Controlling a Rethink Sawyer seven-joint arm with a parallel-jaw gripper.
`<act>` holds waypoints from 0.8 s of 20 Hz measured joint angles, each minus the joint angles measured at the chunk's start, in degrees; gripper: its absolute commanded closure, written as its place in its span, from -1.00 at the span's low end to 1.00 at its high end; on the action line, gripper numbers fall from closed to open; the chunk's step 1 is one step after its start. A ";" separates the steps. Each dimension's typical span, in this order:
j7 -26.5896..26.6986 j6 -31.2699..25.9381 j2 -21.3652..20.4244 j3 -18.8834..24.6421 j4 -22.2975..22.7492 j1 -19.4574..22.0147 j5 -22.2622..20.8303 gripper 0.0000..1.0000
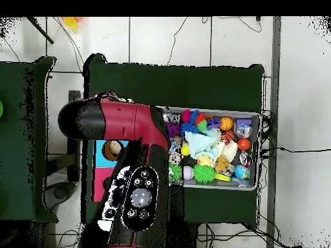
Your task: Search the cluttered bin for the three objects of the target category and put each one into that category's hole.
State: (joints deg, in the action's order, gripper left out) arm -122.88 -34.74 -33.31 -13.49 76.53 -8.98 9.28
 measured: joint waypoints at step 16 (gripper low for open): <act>0.00 0.01 -0.47 0.98 4.03 0.01 0.16 1.00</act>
State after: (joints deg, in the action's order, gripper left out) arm -122.88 -34.73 -33.77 -12.52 80.56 -8.98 9.45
